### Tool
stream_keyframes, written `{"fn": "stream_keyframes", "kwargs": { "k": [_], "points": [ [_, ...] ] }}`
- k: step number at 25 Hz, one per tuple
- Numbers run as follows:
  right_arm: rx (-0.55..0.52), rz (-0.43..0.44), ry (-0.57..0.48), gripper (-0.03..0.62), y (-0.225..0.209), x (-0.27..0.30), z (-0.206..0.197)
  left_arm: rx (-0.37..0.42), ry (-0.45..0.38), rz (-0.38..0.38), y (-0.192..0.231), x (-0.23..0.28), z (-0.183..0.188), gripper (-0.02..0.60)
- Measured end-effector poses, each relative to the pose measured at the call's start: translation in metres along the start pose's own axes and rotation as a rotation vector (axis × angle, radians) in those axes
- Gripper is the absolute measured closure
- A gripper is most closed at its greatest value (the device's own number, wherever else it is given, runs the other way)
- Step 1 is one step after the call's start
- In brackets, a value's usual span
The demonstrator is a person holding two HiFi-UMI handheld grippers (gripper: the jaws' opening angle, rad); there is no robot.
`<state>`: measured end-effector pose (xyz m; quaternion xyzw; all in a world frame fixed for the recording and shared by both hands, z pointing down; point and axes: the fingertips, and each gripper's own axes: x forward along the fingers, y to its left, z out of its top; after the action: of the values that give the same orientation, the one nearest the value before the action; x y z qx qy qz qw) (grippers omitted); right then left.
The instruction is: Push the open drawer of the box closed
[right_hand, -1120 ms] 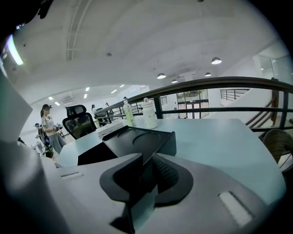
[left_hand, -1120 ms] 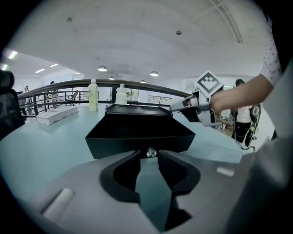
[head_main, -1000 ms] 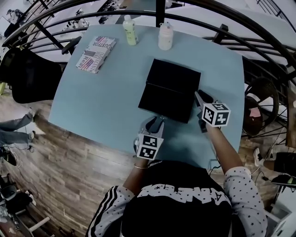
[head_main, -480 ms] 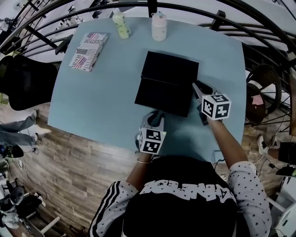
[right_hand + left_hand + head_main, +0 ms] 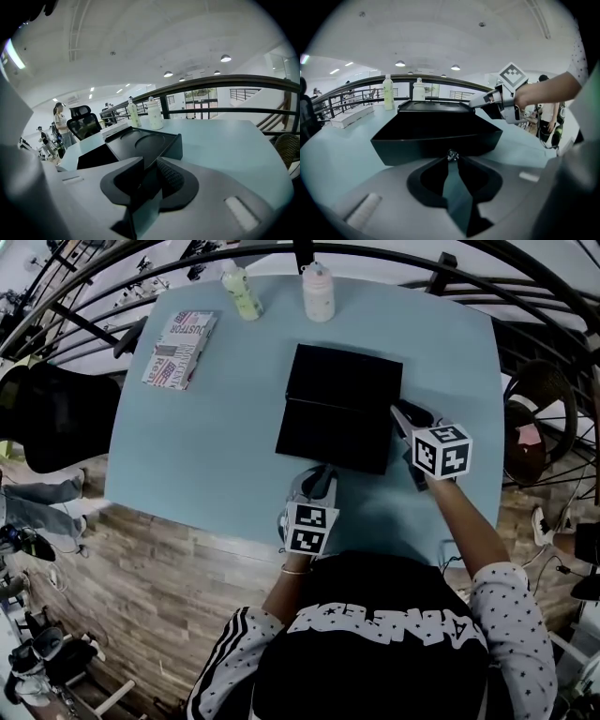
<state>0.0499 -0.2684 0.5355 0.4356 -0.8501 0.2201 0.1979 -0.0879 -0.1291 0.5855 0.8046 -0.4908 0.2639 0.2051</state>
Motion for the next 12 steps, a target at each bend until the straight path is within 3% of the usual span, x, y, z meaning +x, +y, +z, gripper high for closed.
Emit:
{"fn": "stream_keyframes", "kwargs": {
  "k": [12],
  "points": [
    [-0.020,0.014,0.008,0.513,0.0012,-0.0012,-0.0003,-0.004,-0.005,-0.011,-0.0004,-0.0001,0.0050,0.581]
  ]
}}
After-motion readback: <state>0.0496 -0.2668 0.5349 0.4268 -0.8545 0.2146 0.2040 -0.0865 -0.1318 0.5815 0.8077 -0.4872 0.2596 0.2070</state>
